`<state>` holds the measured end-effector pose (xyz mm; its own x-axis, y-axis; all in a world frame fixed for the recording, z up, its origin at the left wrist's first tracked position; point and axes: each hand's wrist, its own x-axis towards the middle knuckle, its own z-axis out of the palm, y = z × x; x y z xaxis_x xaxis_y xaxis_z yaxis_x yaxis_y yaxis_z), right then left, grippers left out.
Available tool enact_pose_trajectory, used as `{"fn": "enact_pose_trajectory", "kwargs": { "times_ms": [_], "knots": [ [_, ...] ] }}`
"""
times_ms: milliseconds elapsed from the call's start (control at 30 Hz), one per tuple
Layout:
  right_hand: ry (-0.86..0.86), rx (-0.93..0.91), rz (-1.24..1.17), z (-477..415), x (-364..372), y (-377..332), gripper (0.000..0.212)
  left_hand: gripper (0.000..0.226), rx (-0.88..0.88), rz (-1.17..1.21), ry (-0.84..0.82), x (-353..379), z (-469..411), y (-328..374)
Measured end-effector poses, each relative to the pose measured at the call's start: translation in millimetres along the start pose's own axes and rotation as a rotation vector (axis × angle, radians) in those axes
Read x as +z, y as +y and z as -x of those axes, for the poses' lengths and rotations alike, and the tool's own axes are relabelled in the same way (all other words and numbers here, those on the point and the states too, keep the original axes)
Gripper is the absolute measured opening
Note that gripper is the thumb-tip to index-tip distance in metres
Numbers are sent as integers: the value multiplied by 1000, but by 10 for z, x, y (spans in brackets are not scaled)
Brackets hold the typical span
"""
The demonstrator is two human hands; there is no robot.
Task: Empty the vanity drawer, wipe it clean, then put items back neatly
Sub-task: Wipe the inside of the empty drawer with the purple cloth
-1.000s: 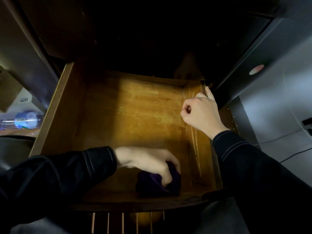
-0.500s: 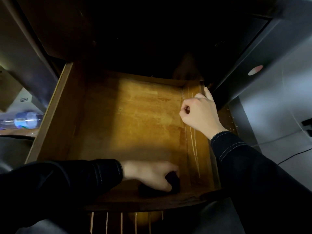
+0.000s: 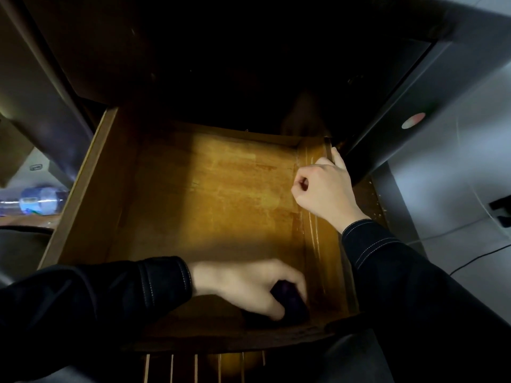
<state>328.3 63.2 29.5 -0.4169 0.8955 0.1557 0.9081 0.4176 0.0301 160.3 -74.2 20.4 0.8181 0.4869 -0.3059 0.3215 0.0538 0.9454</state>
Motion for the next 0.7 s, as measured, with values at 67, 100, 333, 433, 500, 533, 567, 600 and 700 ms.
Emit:
{"fn": "enact_pose_trajectory", "kwargs": {
  "times_ms": [67,100,333,433,500,533,567,600,700],
  "knots": [
    [2,0,3,-2,7,8,22,37,42,101,23,21,-5,33],
    [6,-1,2,1,8,10,22,36,27,75,34,49,-26,26],
    [-8,-3,9,-5,3,4,22,37,20,-56,-15,9,0,20],
    [-2,-4,-1,1,10,8,22,38,90,136,21,43,-11,101],
    [-4,-2,5,2,5,2,22,36,30,10,45,85,-60,62],
    [-5,-2,9,2,1,0,22,37,-20,-92,27,87,-72,24],
    [-8,-1,10,3,-1,0,22,38,-80,-176,-8,74,-72,-11],
    [-9,-1,7,3,-2,1,22,39,-116,-215,-40,53,-66,-38],
    [0,-6,-1,1,6,4,22,38,0,-55,-20,-1,-13,10]
  ]
}}
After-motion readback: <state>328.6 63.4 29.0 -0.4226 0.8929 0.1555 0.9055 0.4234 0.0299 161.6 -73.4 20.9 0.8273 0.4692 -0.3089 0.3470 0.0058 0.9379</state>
